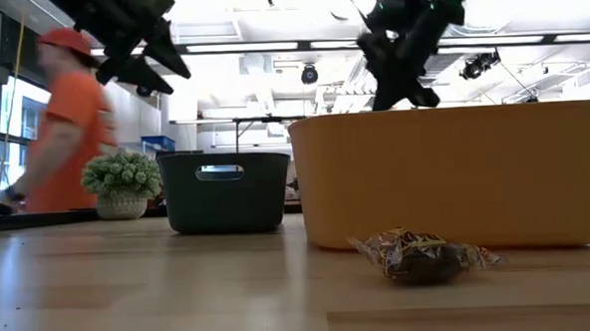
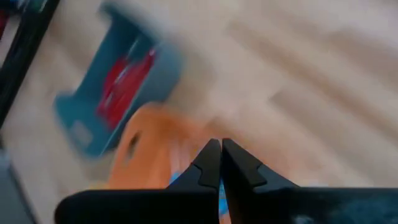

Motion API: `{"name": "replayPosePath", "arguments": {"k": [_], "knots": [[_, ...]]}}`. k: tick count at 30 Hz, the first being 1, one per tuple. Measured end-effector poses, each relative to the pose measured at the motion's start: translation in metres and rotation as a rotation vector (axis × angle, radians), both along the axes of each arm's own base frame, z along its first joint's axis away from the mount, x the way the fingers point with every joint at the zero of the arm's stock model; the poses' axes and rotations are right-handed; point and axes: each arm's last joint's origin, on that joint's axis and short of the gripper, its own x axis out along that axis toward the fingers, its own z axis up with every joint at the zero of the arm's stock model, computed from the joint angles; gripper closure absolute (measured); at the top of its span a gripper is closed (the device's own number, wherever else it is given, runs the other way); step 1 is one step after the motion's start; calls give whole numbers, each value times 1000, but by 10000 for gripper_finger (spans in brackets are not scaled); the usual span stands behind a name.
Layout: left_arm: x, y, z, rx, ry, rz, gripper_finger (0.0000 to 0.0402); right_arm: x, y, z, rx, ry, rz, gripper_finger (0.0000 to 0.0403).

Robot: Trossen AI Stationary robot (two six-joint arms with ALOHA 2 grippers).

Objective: Sort candy
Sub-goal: Put the blue lollipop into the orange bin

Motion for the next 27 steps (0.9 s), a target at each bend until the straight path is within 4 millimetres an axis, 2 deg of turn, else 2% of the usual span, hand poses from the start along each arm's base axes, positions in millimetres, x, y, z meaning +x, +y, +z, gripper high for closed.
{"name": "replayPosePath", "arguments": {"k": [4,8,11,14,19,23,25,27], "knots": [[5,4,-1,1,14,-57,163,19,41,-2,28,13,129,403],[9,8,-5,-11,37,-55,163,26,59,-8,-73,102,108,402],[11,10,-7,-15,46,-64,163,30,58,-15,-79,133,48,396],[13,11,-8,-48,33,-108,163,34,59,-23,-11,142,91,373],[13,10,-9,-87,35,-156,163,38,69,-29,-19,174,203,302],[13,10,-8,-88,30,-156,163,35,66,-27,-63,208,227,243],[12,10,-7,-86,24,-155,163,29,57,-20,-141,292,160,222],[11,10,-6,-83,16,-156,163,19,41,-14,-233,398,6,209]]}}
